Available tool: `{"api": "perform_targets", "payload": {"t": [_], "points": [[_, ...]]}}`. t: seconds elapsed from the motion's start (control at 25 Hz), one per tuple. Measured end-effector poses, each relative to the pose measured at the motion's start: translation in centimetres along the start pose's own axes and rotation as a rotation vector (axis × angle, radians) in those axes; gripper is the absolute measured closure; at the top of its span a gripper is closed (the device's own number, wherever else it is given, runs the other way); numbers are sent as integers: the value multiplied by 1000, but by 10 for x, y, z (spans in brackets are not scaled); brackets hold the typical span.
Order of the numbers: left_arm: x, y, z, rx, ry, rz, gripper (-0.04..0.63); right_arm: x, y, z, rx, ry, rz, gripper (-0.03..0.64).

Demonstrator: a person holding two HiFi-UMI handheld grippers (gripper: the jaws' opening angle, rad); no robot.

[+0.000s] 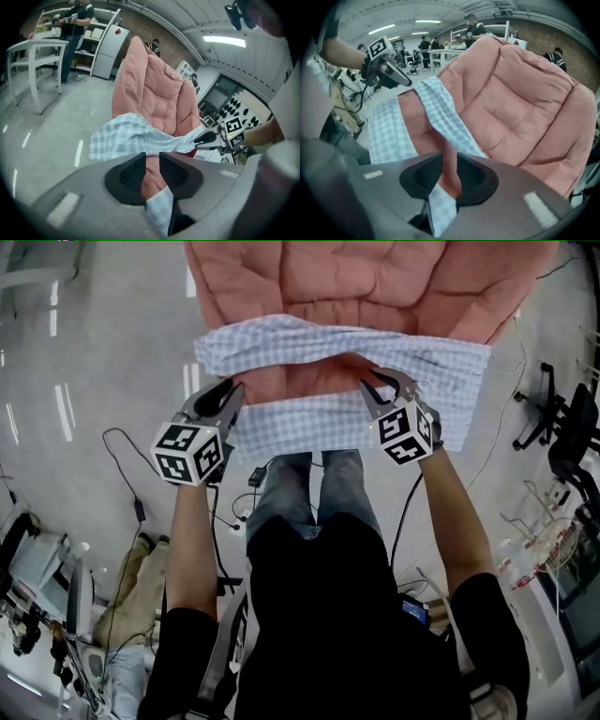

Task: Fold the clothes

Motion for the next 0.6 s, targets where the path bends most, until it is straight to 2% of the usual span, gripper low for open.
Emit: {"api": "perform_targets", "payload": {"t": [0.32,0.44,0.6], "points": [[-15,36,50,57,169,-7,500,28,18,57,-15,-344,-76,511],[-15,57,71,81,235,-32,495,41,6,79,-6,-370,-92,511],[-22,98,104,130,319,-67,491,61,-22,117,30,-324,-77,511]]}}
Point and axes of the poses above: the fingertips, and each gripper's own axes: y forward along the fingers, z to its right, x out of its underside, the point moved 10 cm from there along -y, backward along the fingers, and after that the axes turned 8 degrees about z, right-handed, at the moved point
